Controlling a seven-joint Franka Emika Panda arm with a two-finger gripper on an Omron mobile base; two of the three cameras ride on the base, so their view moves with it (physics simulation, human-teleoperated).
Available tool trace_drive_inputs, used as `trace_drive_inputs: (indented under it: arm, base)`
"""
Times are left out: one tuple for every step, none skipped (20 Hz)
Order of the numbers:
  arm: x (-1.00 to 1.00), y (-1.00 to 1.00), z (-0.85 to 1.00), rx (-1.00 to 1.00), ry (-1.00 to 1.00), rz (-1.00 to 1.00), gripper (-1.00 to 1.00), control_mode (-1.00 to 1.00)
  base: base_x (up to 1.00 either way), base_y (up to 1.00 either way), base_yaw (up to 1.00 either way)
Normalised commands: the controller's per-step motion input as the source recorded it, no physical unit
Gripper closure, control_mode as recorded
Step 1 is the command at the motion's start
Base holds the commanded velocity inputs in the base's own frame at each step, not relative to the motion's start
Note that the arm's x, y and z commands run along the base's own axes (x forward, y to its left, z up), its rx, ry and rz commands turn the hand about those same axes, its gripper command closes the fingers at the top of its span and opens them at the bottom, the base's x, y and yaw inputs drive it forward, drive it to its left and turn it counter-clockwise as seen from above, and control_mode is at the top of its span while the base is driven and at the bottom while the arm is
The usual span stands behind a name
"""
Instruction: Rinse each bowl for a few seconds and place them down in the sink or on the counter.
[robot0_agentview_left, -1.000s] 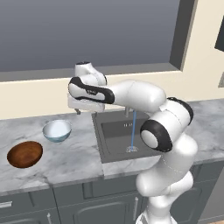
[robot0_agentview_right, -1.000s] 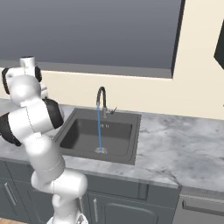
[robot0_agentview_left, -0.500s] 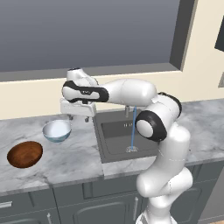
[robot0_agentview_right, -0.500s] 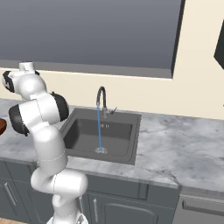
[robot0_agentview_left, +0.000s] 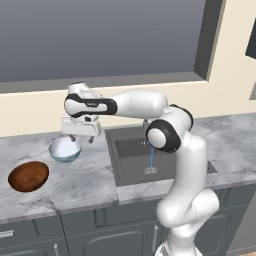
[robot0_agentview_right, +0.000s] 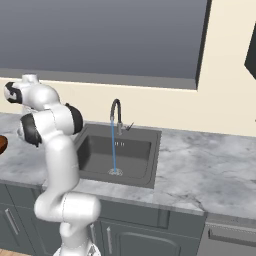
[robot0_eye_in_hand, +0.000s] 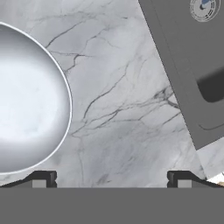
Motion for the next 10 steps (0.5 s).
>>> trace_drive_inputs:
  arm:
    - [0.11, 0.21, -0.2, 0.0, 0.08, 0.0, -1.0, -1.0]
    - [0.14, 0.2, -0.22, 0.0, 0.09, 0.0, -1.0, -1.0]
    - [0.15, 0.19, -0.23, 0.0, 0.1, 0.0, -1.0, -1.0]
    - [0.13, 0.15, -0.21, 0.0, 0.1, 0.0, -1.0, -1.0]
    - [0.11, 0.12, -0.2, 0.0, 0.09, 0.0, -1.0, -1.0]
    - [0.11, 0.1, -0.21, 0.0, 0.08, 0.0, -1.0, -1.0]
    - [0.1, 0.1, -0.18, -0.01, 0.07, 0.0, -1.0, -1.0]
    - [0.11, 0.07, -0.19, -0.01, 0.07, 0.0, -1.0, -1.0]
    - [0.12, 0.06, -0.2, 0.0, 0.07, 0.0, -1.0, -1.0]
    - [0.11, 0.05, -0.19, 0.0, 0.05, 0.0, -1.0, -1.0]
  base:
    - [0.0, 0.0, 0.0]
    - [0.0, 0.0, 0.0]
    - [0.0, 0.0, 0.0]
    - [0.0, 0.0, 0.0]
    - [0.0, 0.0, 0.0]
    - [0.0, 0.0, 0.0]
    - [0.0, 0.0, 0.0]
    - [0.0, 0.0, 0.0]
    - [0.0, 0.0, 0.0]
    - [0.0, 0.0, 0.0]
